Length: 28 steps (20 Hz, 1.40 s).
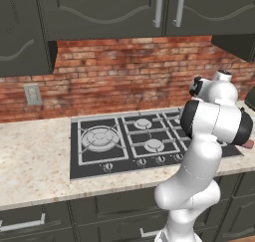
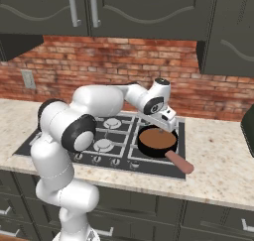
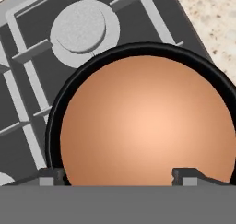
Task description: Pick up the sugar cube(s) and place them in the saucepan with hot chocolate.
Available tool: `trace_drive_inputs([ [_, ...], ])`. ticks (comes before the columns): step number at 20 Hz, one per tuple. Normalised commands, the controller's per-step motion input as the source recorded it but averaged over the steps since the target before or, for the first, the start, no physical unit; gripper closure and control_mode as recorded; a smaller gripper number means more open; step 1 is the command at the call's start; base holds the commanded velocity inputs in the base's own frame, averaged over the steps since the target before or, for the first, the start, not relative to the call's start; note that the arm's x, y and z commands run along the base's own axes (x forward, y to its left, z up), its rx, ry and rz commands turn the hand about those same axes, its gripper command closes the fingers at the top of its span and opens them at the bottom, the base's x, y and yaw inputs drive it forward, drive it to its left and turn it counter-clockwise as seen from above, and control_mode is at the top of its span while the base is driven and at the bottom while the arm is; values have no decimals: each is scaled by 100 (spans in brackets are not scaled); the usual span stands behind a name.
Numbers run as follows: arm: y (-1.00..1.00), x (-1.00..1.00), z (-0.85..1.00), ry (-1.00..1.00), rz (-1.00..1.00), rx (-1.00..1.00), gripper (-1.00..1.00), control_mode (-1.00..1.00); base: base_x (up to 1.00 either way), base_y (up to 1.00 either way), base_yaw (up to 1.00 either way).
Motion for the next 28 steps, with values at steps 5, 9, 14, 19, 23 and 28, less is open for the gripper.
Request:
trace_drive_inputs([
  [5, 5, -5, 6, -2, 0, -2, -100, -100, 0, 0, 0],
  [9, 25, -56, 10, -13, -1, -3, -100, -100, 0, 0, 0],
  [14, 86, -50, 21, -11, 5, -16, -100, -100, 0, 0, 0],
  [19, 100, -73, 39, -9, 25, -26, -100, -100, 0, 0, 0],
  [23, 100, -83, 65, 0, 20, -22, -100, -100, 0, 0, 0],
  [28, 99, -73, 59, 2, 4, -6, -100, -100, 0, 0, 0],
])
